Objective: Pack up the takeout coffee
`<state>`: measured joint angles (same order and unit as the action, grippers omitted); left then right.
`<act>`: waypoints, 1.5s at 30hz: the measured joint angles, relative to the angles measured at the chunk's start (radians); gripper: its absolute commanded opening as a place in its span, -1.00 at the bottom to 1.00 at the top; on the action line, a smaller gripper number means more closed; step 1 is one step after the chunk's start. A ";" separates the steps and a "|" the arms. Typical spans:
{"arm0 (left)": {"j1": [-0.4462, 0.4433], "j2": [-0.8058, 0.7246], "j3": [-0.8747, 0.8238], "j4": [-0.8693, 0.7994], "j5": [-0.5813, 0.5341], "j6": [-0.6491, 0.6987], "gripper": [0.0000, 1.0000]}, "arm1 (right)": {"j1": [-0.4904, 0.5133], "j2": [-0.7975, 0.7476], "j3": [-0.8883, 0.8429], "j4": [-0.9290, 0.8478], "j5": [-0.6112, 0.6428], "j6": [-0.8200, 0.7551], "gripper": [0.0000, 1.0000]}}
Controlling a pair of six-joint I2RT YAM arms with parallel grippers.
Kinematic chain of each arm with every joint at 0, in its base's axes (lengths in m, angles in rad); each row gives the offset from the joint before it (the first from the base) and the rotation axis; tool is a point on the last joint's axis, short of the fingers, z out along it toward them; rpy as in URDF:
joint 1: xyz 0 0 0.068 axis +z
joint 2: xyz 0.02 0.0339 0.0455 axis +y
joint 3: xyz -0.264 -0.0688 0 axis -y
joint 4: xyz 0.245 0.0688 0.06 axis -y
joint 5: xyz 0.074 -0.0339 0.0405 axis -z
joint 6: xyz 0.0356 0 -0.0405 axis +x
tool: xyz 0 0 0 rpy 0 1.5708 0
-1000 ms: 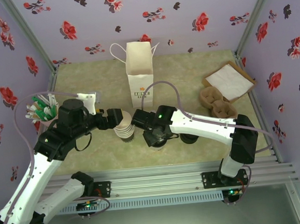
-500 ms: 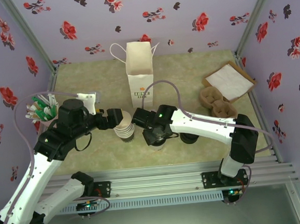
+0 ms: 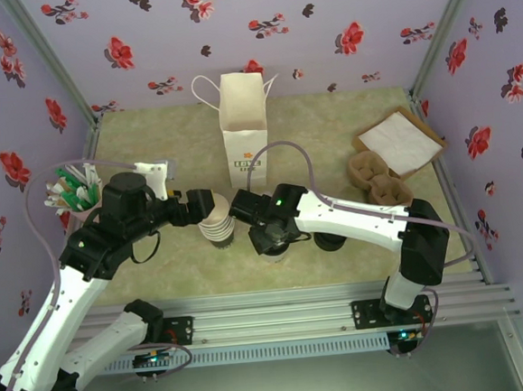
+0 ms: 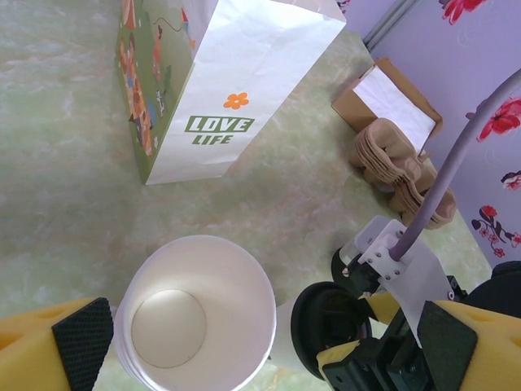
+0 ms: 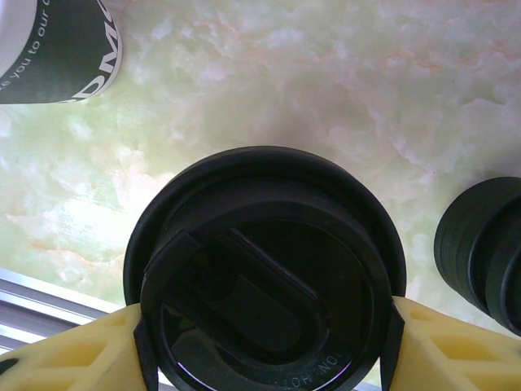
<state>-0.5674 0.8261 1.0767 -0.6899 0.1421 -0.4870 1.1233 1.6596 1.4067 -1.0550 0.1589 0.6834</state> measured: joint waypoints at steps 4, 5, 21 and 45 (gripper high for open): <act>0.000 0.000 0.000 0.000 0.000 0.000 0.98 | -0.009 0.007 -0.007 0.010 -0.010 0.003 0.28; 0.000 0.000 0.000 0.000 0.000 0.000 0.99 | -0.011 0.007 -0.007 0.011 -0.014 0.005 0.28; 0.000 0.006 0.000 0.000 0.001 0.000 0.99 | -0.017 0.006 -0.010 0.014 -0.025 0.006 0.28; 0.000 0.024 0.000 0.000 0.019 0.000 0.99 | -0.023 0.003 -0.010 0.000 0.014 -0.056 0.29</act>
<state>-0.5674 0.8497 1.0771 -0.6895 0.1608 -0.4866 1.1007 1.6627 1.3964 -1.0546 0.1726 0.6270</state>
